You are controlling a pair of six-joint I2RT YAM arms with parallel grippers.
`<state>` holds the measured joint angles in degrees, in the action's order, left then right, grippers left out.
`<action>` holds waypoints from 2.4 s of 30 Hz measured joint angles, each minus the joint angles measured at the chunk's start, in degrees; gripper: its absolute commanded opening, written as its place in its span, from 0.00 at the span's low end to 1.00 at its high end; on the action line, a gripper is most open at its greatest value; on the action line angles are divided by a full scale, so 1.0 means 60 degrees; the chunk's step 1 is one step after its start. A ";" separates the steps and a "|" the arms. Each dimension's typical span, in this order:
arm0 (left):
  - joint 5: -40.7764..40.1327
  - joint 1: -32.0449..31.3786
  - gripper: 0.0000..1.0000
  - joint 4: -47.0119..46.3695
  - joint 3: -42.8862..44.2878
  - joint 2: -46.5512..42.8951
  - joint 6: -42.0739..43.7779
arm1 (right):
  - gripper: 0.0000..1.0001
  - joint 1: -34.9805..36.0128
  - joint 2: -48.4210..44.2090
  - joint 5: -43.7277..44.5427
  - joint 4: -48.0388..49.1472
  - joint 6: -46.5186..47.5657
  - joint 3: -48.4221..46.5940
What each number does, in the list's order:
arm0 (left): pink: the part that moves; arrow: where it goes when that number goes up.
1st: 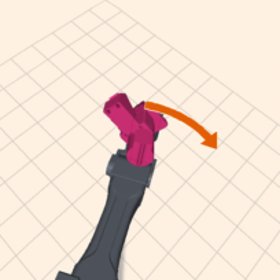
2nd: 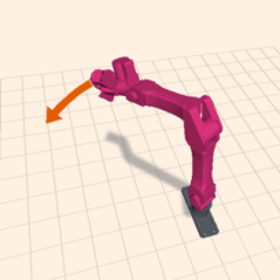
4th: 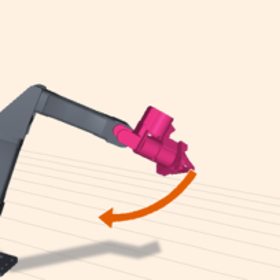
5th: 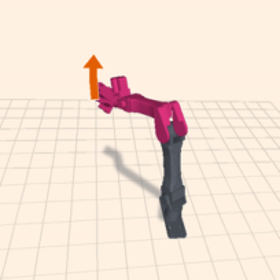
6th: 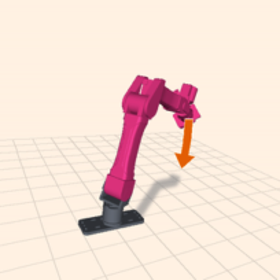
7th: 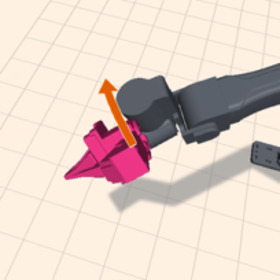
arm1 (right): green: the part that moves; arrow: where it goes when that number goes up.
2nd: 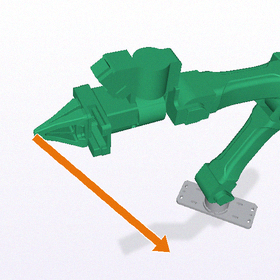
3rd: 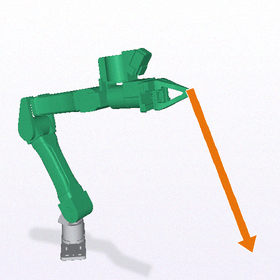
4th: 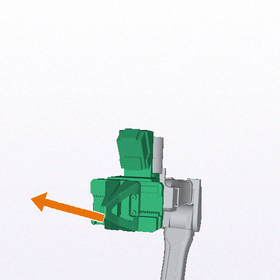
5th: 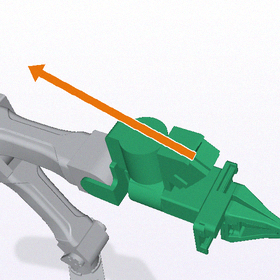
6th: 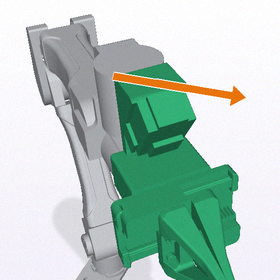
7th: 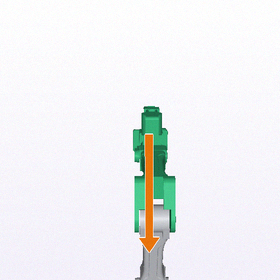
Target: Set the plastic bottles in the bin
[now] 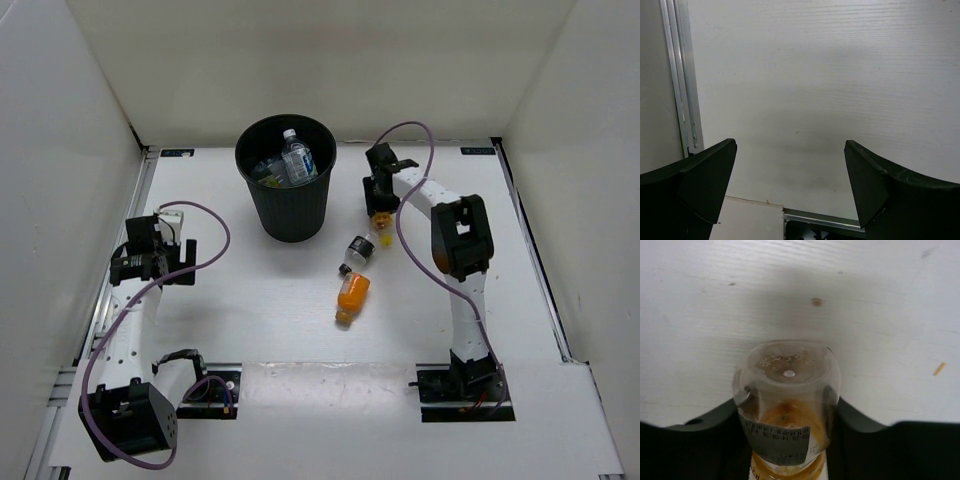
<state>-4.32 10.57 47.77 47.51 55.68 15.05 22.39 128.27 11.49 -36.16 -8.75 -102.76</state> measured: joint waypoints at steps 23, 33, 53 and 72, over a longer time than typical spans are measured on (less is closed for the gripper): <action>0.0142 0.0000 1.00 -0.0164 -0.0430 0.0000 -0.0015 | 0.03 0.0943 -0.5326 0.0517 0.4167 -0.2809 -0.1654; 0.0076 0.0000 1.00 -0.0251 -0.0627 -0.0503 -0.0018 | 0.46 0.2178 -0.1759 -0.0590 0.3781 -0.2896 -0.3534; 0.0073 0.0000 1.00 -0.0270 -0.0637 -0.0532 -0.0018 | 1.00 0.2590 -0.6623 0.1967 0.2193 -0.3858 -0.0051; 0.0084 0.0000 1.00 -0.0331 -0.0678 -0.0568 -0.0018 | 1.00 0.1537 -0.4863 -0.0022 -0.0044 -0.8899 0.5180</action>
<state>-3.81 10.57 45.78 43.44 52.27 14.94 31.62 99.09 11.35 -36.42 -62.15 -71.68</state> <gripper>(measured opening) 0.998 0.997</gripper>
